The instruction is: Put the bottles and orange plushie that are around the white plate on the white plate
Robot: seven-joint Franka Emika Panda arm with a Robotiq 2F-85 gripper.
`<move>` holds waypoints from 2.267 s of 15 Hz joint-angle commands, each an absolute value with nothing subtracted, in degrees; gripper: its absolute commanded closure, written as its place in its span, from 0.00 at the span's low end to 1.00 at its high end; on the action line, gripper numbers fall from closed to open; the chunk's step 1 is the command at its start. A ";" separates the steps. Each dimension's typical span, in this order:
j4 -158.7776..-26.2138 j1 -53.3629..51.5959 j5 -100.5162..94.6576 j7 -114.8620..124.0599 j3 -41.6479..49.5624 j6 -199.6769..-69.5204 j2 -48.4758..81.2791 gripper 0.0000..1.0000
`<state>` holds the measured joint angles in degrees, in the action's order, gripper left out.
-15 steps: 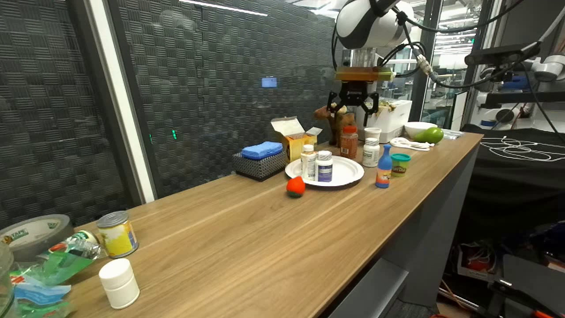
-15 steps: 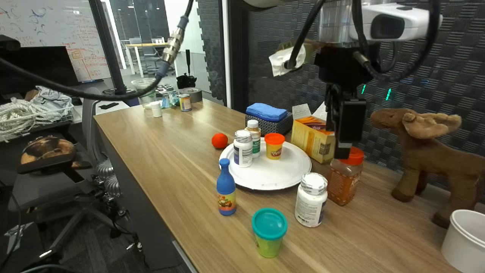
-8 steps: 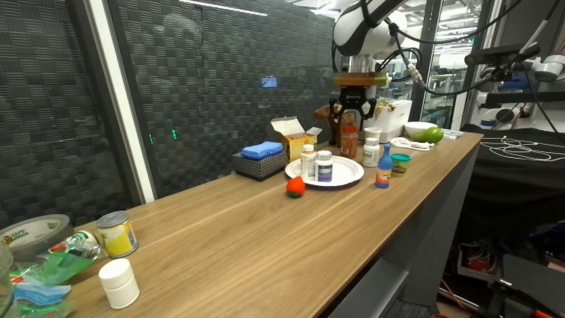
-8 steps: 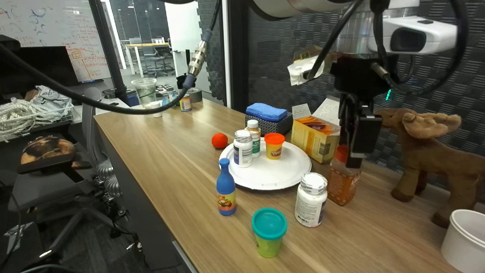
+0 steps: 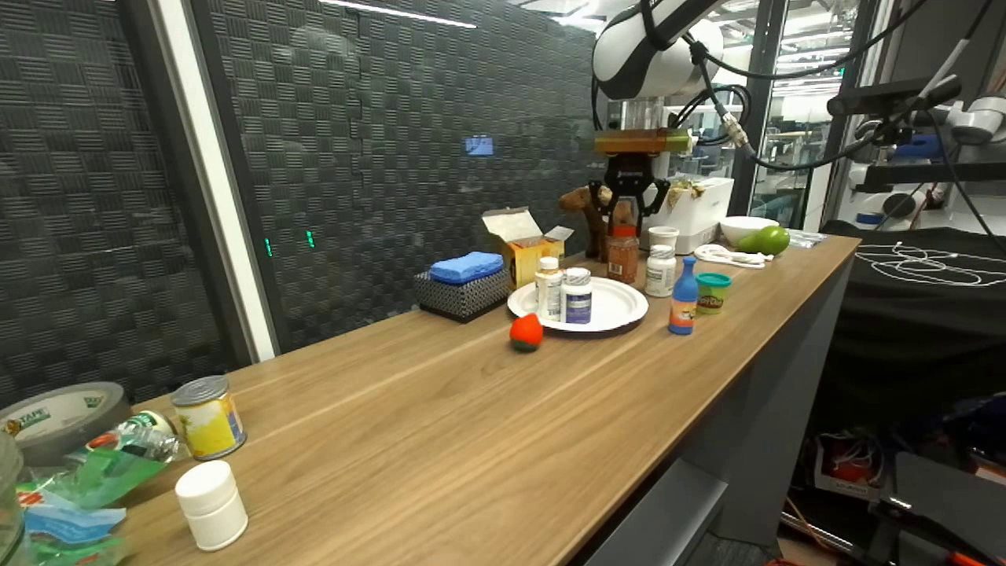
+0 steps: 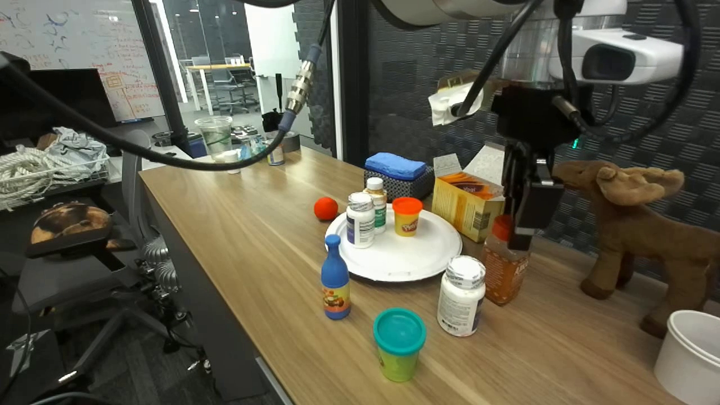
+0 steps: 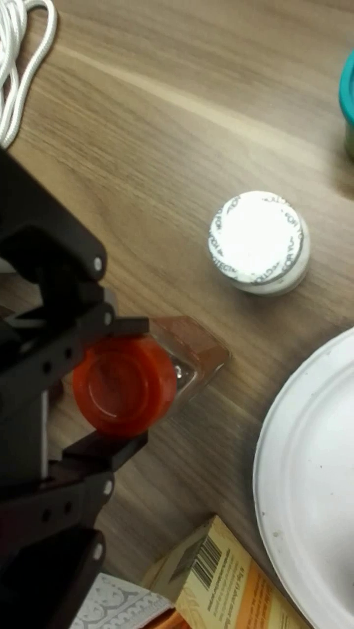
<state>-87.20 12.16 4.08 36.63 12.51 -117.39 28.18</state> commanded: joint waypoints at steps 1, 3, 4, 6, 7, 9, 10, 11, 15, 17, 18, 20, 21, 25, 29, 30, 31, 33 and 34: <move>-89.76 9.79 2.84 39.00 13.45 -116.07 23.38 0.76; -91.28 7.91 0.59 40.00 13.41 -116.71 20.59 0.76; -91.98 6.81 -1.04 40.75 13.39 -117.13 19.29 0.76; -93.49 4.92 -3.53 41.88 12.71 -117.07 16.79 0.76; -94.05 3.99 -4.76 42.43 12.30 -116.88 16.05 0.76; -94.68 2.48 -6.43 43.32 11.42 -116.43 15.35 0.76; -94.93 1.90 -7.02 43.58 10.99 -116.26 15.27 0.76; -94.91 1.44 -7.39 43.55 10.58 -116.25 15.69 0.76; -95.25 0.16 -8.90 43.47 9.53 -116.16 17.15 0.76; -95.59 -0.02 -9.32 43.12 9.38 -116.56 17.69 0.76; -95.86 -0.09 -9.53 42.97 9.31 -116.65 17.80 0.76; -96.28 0.11 -8.89 42.40 9.08 -116.93 17.99 0.76; -96.40 0.21 -8.48 42.10 8.95 -117.06 18.09 0.76; -96.09 0.46 -6.92 41.64 8.38 -117.34 19.09 0.76; -94.68 0.61 -6.69 42.16 8.54 -118.25 21.12 0.76; -94.35 0.70 -6.55 42.09 8.57 -118.56 21.54 0.76; -93.99 0.79 -6.47 41.98 8.60 -118.80 21.96 0.76; -93.15 1.20 -5.68 41.60 8.54 -119.25 22.74 0.76; -92.68 1.39 -5.21 41.43 8.49 -119.23 23.07 0.76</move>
<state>-95.59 0.52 -7.24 42.34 8.83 -118.75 21.78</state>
